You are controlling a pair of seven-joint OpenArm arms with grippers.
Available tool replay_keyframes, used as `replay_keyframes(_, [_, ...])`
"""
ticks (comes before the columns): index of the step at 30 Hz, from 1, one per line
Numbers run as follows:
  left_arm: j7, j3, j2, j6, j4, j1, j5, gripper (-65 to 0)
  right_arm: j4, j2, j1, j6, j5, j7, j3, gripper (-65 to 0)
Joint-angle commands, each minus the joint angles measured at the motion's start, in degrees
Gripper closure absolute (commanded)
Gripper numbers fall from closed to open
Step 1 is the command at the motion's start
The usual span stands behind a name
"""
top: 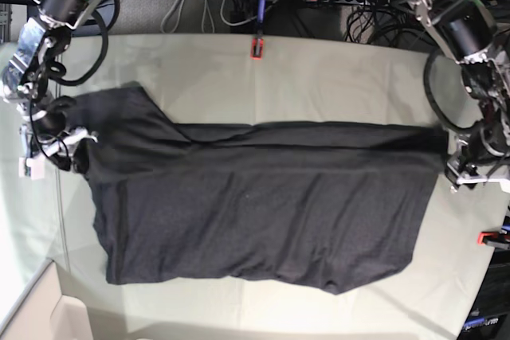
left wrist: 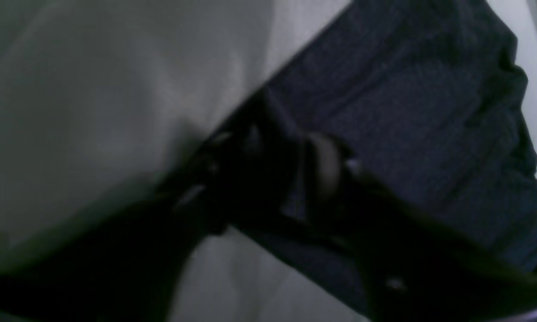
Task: Layout the t-shirt on the table in an organized manner, then fold the t-shirt properly
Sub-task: 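Lower the folded edge onto the shirt with both grippers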
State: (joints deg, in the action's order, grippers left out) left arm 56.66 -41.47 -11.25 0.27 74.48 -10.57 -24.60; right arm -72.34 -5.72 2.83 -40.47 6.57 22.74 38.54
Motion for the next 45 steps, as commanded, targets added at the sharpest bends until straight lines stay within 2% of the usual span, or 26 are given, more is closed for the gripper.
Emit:
replay_keyframes(1, [-0.8,-0.1,-0.9,-0.1,1.1,-1.0,-0.5,-34.1,-0.9,-0.7,0.7,0.5,1.1,-1.4,0.1,-30.1])
replay_keyframes(4, [-0.7,-0.2,-0.9,-0.1,1.4,-0.6,-0.6,-42.0,-1.5,-0.7,-0.2,0.5,1.3,-1.4,0.2,-37.8])
replay_keyframes(6, [-0.3,-0.3,-0.9,-0.1,1.9,-0.5,-0.7,-43.6,-2.6,-0.7,-0.9,0.5,1.3,-1.4,0.2,-40.0])
replay_keyframes(12, [-1.1,-0.5,-0.5,-0.1,4.4,5.9,-0.7,-43.6,-6.8,0.2,-6.4,0.5,1.4,-1.4,3.0,-40.0])
replay_keyframes(19, [-10.6,0.0,-0.8,-0.1,-3.9,8.1,-0.3,-43.5,-7.0,1.5,-8.9,0.5,1.4,-1.5,7.2,-40.0])
replay_keyframes(23, [-11.3,0.2,-0.8,-0.1,-6.1,7.5,-0.2,-43.5,-7.0,1.5,-10.1,0.5,1.4,-1.6,7.2,-40.0])
replay_keyframes(30, [-11.3,8.6,-2.7,-0.1,-7.8,6.1,-0.2,-43.4,-7.0,1.5,-11.2,0.5,1.4,-1.8,7.5,-40.0])
replay_keyframes(35, [-11.4,9.3,-2.7,-0.1,-7.8,6.0,-0.2,-43.2,-7.0,1.3,-11.3,0.5,1.4,-1.9,7.5,-40.0])
replay_keyframes(37, [-11.4,9.2,-2.7,-0.1,-7.8,6.0,-0.2,-39.5,-7.0,1.3,-11.4,0.5,1.4,-1.9,7.6,-40.0])
replay_keyframes(39, [-11.7,9.1,-2.7,-0.1,-7.9,6.0,-0.2,-30.6,-7.0,1.2,-11.8,0.5,1.4,-1.9,7.6,-40.0])
replay_keyframes(43, [-17.5,9.4,-2.7,-0.1,-7.9,6.6,-0.2,-13.2,-7.0,1.2,-12.0,0.5,1.4,-1.9,7.6,-40.0])
replay_keyframes(45, [-18.4,9.4,-2.7,-0.1,-7.9,6.6,-0.2,-3.2,-7.0,1.2,-12.0,0.5,1.4,-1.9,7.6,-40.0])
